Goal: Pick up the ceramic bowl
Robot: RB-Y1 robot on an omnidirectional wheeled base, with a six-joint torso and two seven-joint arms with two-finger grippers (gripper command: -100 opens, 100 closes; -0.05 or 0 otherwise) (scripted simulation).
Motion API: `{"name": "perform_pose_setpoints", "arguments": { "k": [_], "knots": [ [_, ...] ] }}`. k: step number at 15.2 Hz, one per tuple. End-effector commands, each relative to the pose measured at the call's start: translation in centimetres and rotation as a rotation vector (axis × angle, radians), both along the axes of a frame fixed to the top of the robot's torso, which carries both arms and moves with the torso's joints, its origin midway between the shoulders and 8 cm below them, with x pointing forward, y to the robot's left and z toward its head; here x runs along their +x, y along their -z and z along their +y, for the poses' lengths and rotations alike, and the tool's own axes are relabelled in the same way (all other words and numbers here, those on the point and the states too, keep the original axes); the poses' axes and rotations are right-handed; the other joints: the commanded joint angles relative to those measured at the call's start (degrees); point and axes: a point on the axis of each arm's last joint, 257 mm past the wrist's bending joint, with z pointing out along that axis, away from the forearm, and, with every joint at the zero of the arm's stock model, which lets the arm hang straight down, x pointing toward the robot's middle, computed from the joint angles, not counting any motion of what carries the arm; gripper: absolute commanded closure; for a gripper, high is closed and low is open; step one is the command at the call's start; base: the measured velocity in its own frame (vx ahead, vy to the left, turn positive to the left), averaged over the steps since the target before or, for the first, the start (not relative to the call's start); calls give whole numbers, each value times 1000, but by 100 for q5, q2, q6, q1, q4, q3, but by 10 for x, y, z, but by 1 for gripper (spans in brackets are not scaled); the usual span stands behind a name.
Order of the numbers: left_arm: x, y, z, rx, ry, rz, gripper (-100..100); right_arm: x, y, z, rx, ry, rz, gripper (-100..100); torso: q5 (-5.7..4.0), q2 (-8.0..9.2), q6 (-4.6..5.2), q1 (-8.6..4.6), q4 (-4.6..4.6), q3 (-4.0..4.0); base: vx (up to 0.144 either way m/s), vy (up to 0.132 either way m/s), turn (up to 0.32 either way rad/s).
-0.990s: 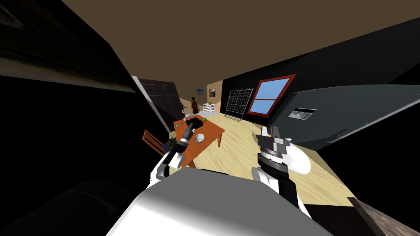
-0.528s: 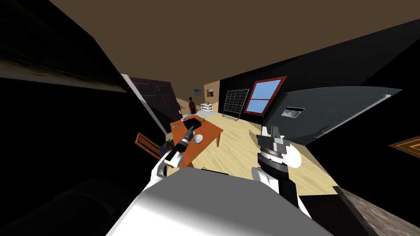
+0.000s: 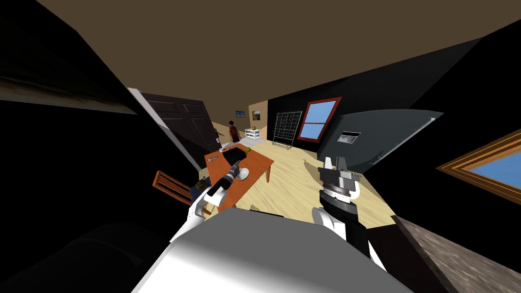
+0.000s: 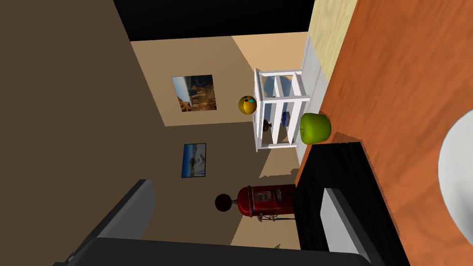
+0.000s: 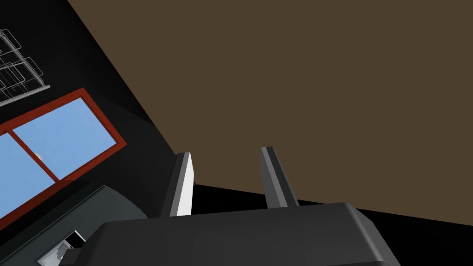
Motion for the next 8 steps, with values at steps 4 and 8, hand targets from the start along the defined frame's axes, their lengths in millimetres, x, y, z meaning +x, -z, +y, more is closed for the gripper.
{"name": "perform_pose_setpoints", "arguments": {
  "k": [4,8],
  "knots": [
    [0,41,18,-25,-34,140,-100,0,0,0,0,0,0,0,-1,0,-1,0,0,0,10,13,-122],
    [-5,77,35,-56,-74,261,-100,0,0,0,0,0,0,0,0,-1,-4,1,0,0,11,13,-122]
  ]
}}
